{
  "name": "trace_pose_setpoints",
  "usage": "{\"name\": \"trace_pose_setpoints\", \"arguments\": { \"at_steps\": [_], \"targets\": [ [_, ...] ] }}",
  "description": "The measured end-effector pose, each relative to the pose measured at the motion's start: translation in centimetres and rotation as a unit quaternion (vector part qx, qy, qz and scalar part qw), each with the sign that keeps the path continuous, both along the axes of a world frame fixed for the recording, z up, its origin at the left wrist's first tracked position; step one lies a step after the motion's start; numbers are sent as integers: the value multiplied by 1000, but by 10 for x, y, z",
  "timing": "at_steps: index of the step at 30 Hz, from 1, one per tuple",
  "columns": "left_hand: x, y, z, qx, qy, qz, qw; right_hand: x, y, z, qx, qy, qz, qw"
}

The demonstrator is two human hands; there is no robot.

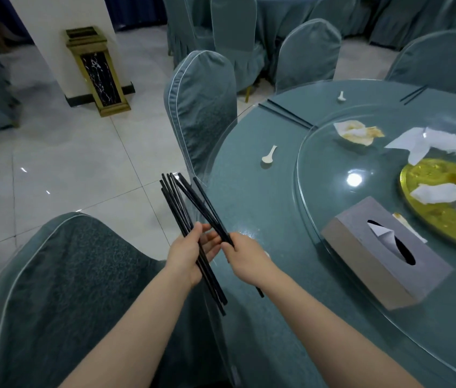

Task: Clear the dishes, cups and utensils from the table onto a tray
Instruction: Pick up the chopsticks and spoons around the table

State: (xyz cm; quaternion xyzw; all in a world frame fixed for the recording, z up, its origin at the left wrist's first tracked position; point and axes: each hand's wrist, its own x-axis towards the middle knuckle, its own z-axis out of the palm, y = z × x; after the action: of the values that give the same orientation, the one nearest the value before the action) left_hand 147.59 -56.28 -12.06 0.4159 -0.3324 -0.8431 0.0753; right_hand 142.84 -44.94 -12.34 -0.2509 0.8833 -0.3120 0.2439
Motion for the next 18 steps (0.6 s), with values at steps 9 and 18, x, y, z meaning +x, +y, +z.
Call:
{"name": "trace_pose_setpoints", "arguments": {
  "at_steps": [9, 18],
  "targets": [
    [5, 1, -10, -45, -44, 64, 996, 22, -6, 6, 28, 31, -7, 999],
    [12, -7, -8, -105, -52, -45, 992, 31, -10, 13, 38, -2, 48, 998]
  ]
}}
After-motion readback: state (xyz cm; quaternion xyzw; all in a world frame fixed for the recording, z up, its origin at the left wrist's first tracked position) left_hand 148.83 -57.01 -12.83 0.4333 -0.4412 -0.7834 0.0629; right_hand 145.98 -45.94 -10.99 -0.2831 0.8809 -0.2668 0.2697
